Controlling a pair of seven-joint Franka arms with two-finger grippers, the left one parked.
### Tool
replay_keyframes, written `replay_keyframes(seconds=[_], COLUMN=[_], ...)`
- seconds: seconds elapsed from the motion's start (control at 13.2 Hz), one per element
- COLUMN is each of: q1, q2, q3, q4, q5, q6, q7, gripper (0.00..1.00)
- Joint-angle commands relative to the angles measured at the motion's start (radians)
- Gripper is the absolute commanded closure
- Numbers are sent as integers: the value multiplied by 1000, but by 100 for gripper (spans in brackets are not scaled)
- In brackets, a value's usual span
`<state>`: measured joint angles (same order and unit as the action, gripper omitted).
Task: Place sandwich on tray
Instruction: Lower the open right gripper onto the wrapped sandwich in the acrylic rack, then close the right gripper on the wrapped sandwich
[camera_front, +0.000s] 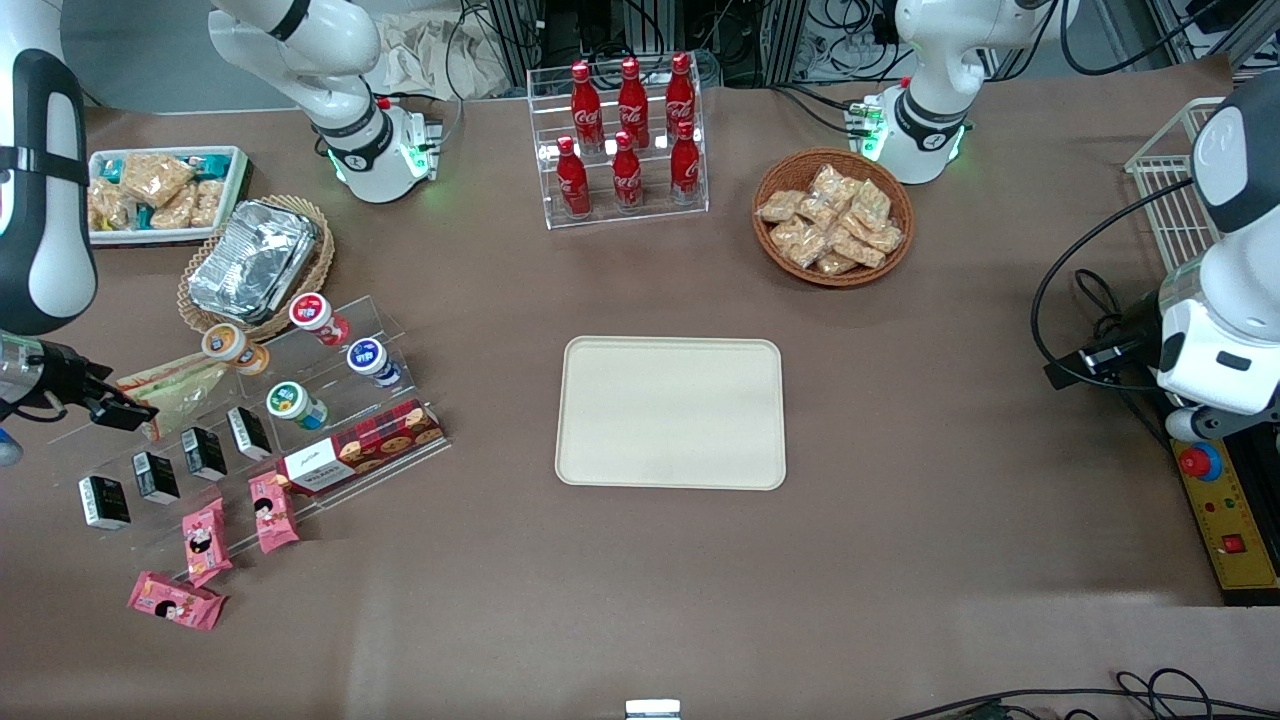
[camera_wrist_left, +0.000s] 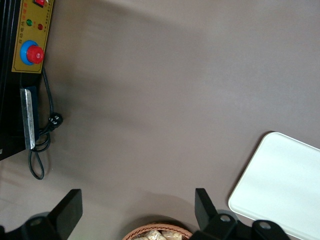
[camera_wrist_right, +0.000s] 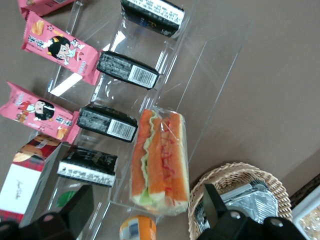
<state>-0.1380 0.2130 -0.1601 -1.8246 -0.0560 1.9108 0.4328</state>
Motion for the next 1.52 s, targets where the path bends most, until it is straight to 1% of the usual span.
replay_keyframes(seconds=[0.0,0.23,0.38,0.46,0.53,0.68,0.84,1.06,1.14,1.22,1.37,1.44], q1=[-3,-3,-3,-5,-5,-6,-6,-8,-14,-17,-18,-20], q2=[-6,-7,-6,-3,0,8,8,17,19,19,17,17], q3=[2,1,2,2,2,2,2,1,1,1,1,1], q4=[-47,-99,-105,-105,-105,-102,-102,-104,-102,-102,-99,-98], q5=[-22,-22,-27,-42,-48,-50,-50,-50,-50,-50,-50,-50], q6=[57,108,114,116,114,117,120,135,140,142,137,134], q7=[1,1,0,-6,-9,-11,-29,-61,-74,-80,-100,-109], gripper=[2,2,3,8,18,19,25,31,40,42,50,50])
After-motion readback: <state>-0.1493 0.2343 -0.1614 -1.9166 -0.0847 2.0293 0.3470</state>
